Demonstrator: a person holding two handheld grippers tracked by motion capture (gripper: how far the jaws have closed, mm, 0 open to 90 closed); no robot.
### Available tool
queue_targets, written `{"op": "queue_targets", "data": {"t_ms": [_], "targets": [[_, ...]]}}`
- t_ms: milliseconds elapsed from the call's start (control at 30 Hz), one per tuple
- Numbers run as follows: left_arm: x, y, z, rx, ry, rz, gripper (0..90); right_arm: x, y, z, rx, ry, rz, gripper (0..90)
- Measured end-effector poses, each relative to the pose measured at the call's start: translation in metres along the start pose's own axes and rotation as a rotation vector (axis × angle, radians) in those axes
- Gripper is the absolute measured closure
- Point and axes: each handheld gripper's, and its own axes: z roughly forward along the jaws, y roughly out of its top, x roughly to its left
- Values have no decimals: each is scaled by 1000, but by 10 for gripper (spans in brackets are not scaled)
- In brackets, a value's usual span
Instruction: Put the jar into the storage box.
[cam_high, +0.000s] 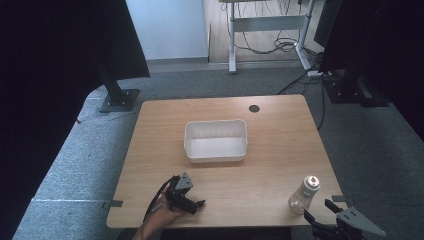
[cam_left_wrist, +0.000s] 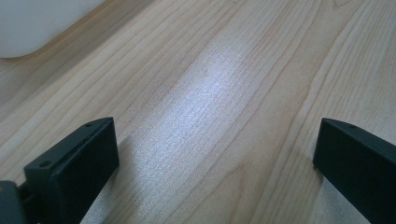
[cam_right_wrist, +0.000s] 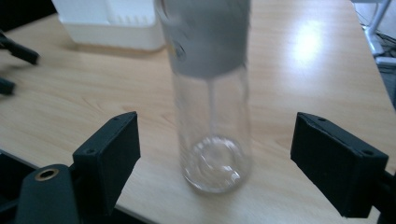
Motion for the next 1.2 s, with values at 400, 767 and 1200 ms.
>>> {"op": "queue_targets", "data": {"t_ms": [400,767,1200], "targets": [[0,0,0,0,0,0,0,6,15,9,-16,-3,-14,201],[0,0,0,0,0,0,0,4,26,21,-15,-23,16,338],[0,0,0,-2,0,-2,0,13,34,23,-41,-104,-43,452]]}}
